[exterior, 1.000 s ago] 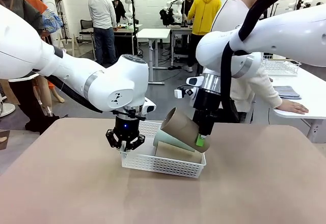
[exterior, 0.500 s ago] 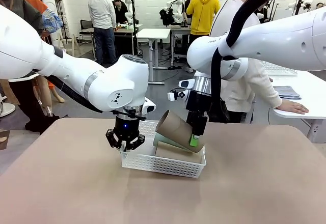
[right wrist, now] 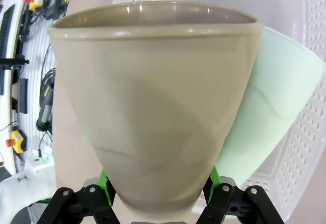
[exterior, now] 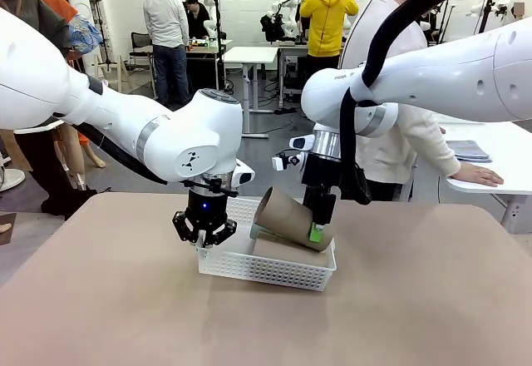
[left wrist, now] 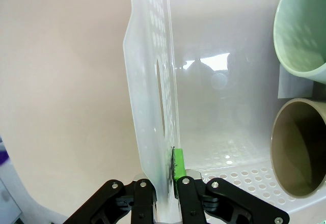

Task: Clean and organize the cups into the basket.
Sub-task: Pick up the Reusable plastic cup from the right side of the table and stack it inside the Organizing basket in the center of the table.

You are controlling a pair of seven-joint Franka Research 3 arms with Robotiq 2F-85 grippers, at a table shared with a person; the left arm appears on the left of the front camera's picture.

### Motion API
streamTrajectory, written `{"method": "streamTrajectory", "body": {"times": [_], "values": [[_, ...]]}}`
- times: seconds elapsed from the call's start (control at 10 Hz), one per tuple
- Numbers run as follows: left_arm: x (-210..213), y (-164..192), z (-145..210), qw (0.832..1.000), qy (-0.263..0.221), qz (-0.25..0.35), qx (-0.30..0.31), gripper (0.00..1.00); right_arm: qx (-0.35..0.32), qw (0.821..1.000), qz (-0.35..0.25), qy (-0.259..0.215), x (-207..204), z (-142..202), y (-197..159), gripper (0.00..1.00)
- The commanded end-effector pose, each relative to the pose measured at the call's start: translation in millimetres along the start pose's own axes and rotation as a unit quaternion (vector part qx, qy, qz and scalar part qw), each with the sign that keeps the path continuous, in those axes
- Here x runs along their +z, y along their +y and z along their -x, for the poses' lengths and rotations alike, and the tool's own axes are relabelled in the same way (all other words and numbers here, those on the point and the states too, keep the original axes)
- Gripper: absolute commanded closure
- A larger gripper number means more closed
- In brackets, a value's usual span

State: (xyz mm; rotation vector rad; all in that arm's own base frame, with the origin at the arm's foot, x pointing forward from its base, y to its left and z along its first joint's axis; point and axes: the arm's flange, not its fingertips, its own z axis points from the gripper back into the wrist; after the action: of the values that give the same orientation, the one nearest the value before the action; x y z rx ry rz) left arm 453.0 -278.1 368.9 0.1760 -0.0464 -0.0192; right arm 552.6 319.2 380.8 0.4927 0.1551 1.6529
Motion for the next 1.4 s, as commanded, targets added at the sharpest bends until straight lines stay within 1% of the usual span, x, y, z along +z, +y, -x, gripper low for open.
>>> {"method": "streamTrajectory", "body": {"times": [0.0, 0.1, 0.2, 0.6, 0.9, 1.0, 1.1, 1.3], "values": [[2, 0, 0, 1.0, -0.002, 0.0, 0.0, 1.0, -0.005, 1.0, 0.001, 0.014, 2, -5, -5, 0.21], [2, 0, 0, 1.0, -0.002, 0.0, 0.0, 1.0, -0.005, 1.0, -0.001, 0.01, 3, -4, -5, 0.07], [2, 0, 0, 1.0, -0.002, 0.0, 0.0, 1.0, -0.003, 1.0, -0.001, 0.007, 3, -4, -5, 0.01], [2, 0, 0, 1.0, -0.002, 0.0, 0.0, 1.0, 0.006, 1.0, 0.009, -0.012, 14, 7, 7, 0.0], [2, 0, 0, 1.0, -0.002, 0.0, 0.0, 1.0, 0.031, 0.997, 0.039, -0.054, 40, 32, 36, 0.0], [2, 0, 0, 1.0, -0.002, 0.0, 0.0, 1.0, 0.042, 0.995, 0.051, -0.079, 51, 46, 49, 0.0], [2, 0, 0, 1.0, -0.002, 0.0, 0.0, 1.0, 0.066, 0.989, 0.057, -0.115, 62, 65, 67, 0.0], [2, 0, 0, 1.0, -0.002, 0.0, 0.0, 1.0, 0.106, 0.975, 0.066, -0.184, 77, 107, 96, 0.0]]}}
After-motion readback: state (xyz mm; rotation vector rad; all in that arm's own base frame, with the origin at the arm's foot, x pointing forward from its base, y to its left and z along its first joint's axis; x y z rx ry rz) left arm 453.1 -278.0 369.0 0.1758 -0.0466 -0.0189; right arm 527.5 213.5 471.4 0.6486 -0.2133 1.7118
